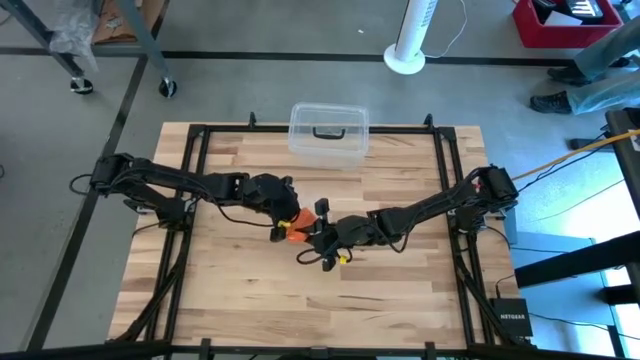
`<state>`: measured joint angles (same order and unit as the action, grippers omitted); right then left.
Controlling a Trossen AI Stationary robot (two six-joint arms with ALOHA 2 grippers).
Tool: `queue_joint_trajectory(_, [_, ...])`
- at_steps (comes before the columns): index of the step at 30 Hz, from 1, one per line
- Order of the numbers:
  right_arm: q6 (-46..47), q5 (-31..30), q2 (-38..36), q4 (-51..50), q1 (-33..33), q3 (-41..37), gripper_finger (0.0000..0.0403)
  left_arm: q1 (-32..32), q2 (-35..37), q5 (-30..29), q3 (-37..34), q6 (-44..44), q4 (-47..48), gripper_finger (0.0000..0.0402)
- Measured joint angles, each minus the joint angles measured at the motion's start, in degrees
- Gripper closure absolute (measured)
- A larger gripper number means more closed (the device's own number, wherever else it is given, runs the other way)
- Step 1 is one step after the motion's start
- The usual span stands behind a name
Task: Roll bandage
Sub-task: Put the orange bandage into the zip bag
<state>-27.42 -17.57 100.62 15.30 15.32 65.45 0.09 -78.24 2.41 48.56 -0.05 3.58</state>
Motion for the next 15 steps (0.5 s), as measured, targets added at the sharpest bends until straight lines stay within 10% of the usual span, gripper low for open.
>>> queue_joint_trajectory(15, [-1.3, 3.7, 0.0, 0.7, -1.2, -0.2, 0.0353, 0.0, 0.0, -1.2, 0.2, -0.9, -3.2, 0.04])
